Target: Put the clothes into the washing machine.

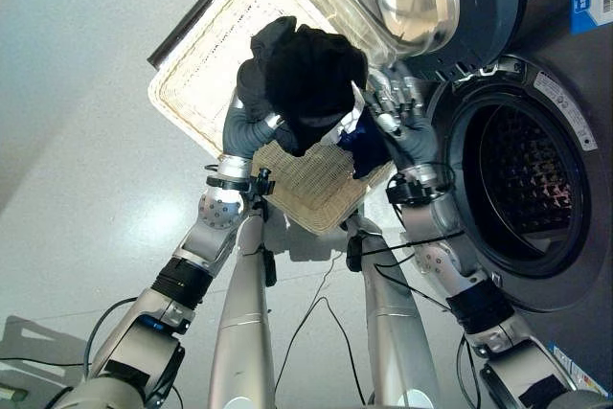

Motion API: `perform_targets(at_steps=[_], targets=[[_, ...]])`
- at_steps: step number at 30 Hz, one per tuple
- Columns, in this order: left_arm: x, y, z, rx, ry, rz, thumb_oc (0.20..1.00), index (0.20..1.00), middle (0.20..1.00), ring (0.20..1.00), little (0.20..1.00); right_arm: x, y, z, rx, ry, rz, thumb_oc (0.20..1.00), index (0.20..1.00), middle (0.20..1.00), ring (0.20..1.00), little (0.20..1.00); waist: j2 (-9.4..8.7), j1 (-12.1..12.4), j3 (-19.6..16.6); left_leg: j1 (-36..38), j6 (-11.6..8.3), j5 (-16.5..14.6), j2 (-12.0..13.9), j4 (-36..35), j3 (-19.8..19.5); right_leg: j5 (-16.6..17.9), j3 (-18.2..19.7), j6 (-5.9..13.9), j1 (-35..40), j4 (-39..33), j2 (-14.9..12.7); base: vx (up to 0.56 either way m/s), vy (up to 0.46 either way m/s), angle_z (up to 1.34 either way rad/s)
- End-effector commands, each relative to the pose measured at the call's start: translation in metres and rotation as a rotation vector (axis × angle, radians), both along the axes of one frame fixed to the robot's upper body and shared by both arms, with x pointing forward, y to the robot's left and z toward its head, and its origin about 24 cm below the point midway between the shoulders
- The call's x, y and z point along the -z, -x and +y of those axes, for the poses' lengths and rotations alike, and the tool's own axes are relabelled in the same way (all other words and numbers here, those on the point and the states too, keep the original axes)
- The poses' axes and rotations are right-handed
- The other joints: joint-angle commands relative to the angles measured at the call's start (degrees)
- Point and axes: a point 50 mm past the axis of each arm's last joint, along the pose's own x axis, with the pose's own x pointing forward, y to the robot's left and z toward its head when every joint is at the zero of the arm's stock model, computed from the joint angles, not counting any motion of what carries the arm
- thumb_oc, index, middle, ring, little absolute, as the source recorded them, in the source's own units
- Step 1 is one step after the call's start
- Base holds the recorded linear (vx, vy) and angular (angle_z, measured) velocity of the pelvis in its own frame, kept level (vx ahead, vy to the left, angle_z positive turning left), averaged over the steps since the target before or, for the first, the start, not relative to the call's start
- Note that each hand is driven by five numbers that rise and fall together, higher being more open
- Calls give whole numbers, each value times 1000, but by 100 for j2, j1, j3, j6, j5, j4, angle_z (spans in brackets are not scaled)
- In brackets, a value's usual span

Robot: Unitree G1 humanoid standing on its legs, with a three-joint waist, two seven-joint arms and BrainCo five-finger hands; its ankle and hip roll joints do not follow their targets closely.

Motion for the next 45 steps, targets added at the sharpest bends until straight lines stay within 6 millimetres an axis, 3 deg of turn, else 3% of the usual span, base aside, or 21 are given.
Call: perform_targets(at_steps=[1,12,21,28,31,45], targets=[[-35,24,-16,159,57,-211,200,200,200,200,200,-5,6,5,-101,-35,-16,1000,1000,1000,1000,1000,244,-128,-139,-143,-16,-455,-431,424,-262,1107,-325,603,379,-1376,101,-7,-24,5],[-50,35,-33,261,25,-266,200,200,200,200,200,0,-1,34,-284,-60,137,1000,1000,1000,1000,1000,252,-3,-139,-125,-24,-422,-463,358,-278,1135,-451,587,407,-1440,64,3,-22,4],[-52,36,-38,183,-62,-312,200,200,200,200,200,-4,3,48,-456,-90,163,1000,1000,1000,1000,1000,229,47,-139,-148,-31,-410,-480,344,-295,1148,-516,587,390,-1449,61,5,-14,1],[-48,28,-40,-79,-266,-382,200,200,200,200,200,-10,8,44,-538,-166,118,1000,1000,1000,1000,1000,218,62,-139,-143,-40,-411,-478,338,-298,1152,-561,601,402,-1462,53,0,-2,1],[-45,16,-31,-264,-396,-400,200,200,200,200,200,-17,11,40,-563,-179,63,1000,1000,1000,1000,1000,235,56,-139,-169,-54,-403,-460,354,-280,1148,-577,613,382,-1455,39,0,0,0],[-38,-1,-12,-477,-531,-360,200,200,200,200,200,-35,22,28,-567,-173,-103,1000,1000,1000,1000,1000,266,23,-139,-202,-102,-374,-392,322,-224,1180,-603,664,337,-1495,17,0,0,0]])
